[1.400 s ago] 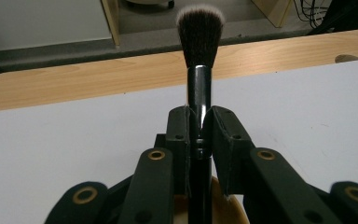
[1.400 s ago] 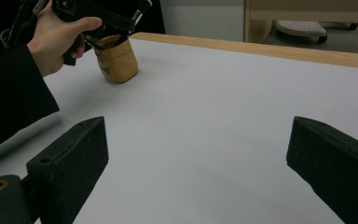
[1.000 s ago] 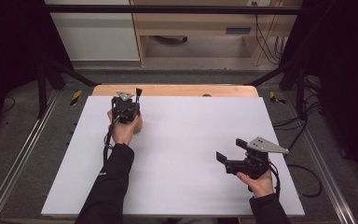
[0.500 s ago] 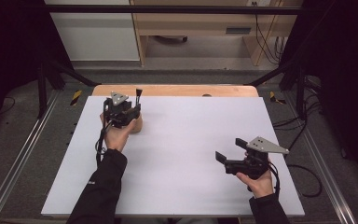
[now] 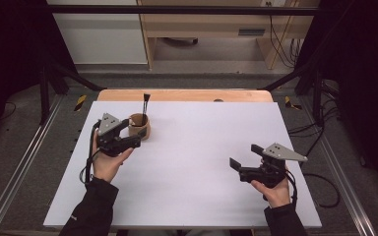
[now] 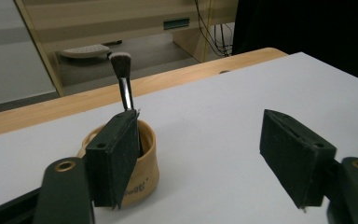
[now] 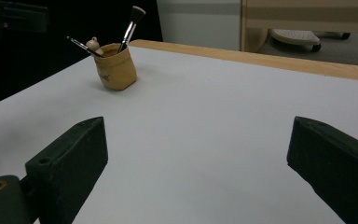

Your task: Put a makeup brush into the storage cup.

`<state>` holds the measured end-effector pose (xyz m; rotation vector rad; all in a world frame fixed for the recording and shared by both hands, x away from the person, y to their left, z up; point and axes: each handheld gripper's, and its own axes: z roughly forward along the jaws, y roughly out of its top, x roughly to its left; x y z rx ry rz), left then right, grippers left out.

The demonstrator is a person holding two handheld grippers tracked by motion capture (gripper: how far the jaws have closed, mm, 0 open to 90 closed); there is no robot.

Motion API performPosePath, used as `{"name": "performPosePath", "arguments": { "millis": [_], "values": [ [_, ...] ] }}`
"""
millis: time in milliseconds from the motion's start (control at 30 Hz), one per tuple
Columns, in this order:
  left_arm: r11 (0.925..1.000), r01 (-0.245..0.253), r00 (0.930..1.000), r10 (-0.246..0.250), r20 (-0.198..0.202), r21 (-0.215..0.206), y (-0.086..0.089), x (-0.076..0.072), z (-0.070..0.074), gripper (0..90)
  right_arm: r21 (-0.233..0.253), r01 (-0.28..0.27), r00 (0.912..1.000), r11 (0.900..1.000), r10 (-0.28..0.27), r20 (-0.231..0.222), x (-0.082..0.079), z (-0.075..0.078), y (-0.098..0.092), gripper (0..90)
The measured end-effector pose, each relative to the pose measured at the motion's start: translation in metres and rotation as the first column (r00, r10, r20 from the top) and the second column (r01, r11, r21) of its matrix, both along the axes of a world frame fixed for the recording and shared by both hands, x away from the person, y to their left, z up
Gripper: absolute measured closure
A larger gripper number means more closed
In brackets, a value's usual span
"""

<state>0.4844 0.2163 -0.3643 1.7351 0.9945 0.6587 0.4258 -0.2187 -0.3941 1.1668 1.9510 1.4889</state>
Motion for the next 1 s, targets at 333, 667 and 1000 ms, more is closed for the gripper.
{"name": "performPosePath", "arguments": {
  "millis": [333,667,1000],
  "values": [
    [0.9966,0.068,0.9975,-0.067,-0.022,0.048,0.012,-0.034,-0.024,16.6,-0.009,0.009,0.9999,1.0,-0.009,-0.008,0.001,-0.002,-0.003,5.4],
    [0.9969,0.072,0.997,-0.071,-0.03,0.031,0.022,-0.049,-0.032,13.7,-0.023,0.011,0.9999,1.0,-0.011,-0.01,0.001,-0.005,-0.007,5.3],
    [0.9988,0.048,0.9979,-0.047,-0.045,0.008,0.038,-0.057,-0.043,12.8,-0.025,0.007,0.9999,1.0,-0.007,-0.011,0.0,-0.006,-0.007,5.3]
  ]
}}
